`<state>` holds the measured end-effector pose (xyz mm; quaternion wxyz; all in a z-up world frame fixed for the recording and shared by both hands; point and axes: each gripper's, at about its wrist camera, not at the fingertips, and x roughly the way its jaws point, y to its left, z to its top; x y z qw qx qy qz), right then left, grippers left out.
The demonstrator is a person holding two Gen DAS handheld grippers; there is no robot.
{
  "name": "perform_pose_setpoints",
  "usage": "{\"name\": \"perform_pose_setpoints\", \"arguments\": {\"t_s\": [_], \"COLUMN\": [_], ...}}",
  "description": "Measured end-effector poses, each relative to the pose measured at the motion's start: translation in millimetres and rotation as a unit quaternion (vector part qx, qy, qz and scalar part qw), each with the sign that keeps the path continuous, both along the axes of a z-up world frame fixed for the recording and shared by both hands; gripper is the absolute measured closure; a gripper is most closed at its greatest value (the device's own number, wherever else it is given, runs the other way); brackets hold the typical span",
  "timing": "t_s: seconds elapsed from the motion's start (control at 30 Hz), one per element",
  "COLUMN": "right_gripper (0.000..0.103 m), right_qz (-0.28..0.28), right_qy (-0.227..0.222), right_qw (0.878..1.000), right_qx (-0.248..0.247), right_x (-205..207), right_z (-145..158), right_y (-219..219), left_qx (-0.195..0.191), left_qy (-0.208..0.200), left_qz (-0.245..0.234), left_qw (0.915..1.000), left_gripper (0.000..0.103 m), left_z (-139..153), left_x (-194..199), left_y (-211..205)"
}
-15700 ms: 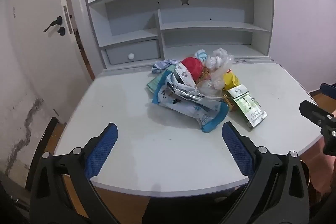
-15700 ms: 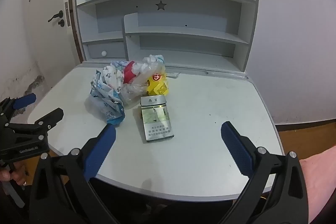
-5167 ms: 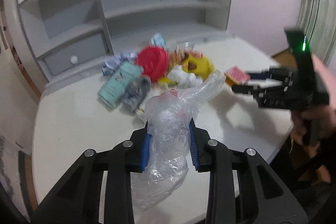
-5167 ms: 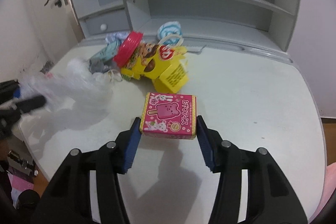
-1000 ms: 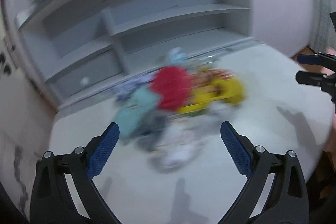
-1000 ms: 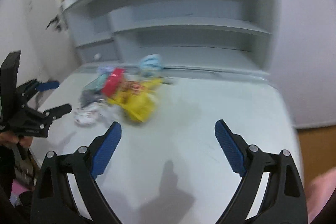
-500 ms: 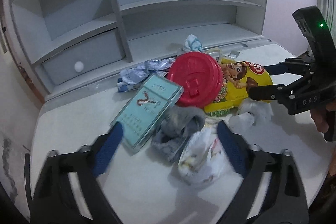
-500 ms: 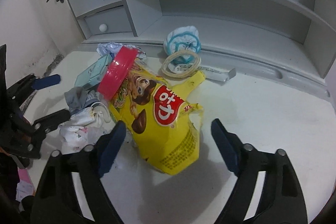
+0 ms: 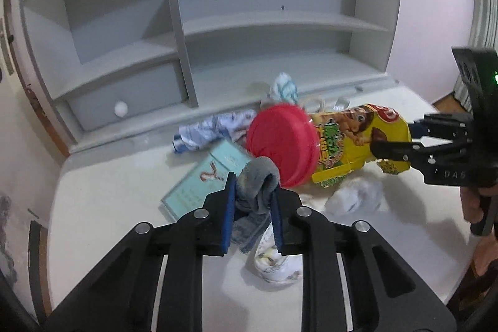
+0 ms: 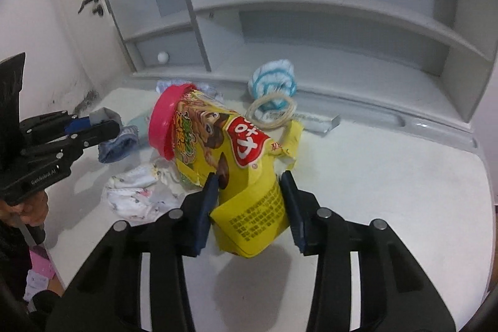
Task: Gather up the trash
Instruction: 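Carry the grey sock and yellow snack bag with both tools over the bin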
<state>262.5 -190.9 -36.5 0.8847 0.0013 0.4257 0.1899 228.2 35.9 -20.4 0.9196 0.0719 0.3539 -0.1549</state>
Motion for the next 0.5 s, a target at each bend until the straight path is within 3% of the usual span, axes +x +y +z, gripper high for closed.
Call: {"name": "perform_pose_setpoints", "arguments": {"t_s": [0.37,0.5], "right_gripper": [0.061,0.061], "right_qz": [-0.071,-0.088], "right_qy": [-0.040,-0.044], "right_qw": [0.996,0.995], "right_qx": [0.040,0.026], "right_x": [-44,-67], "right_z": [52,60], "right_y": [-75,-104], "left_qx": [-0.011,-0.015], "left_qy": [-0.028,-0.033], "left_qz": [-0.032,-0.061], "left_qw": [0.9990,0.9975], "left_gripper": [0.083,0.083], "left_z": [36,43], "left_x": [-17,-26], "left_y": [-50,-81]}}
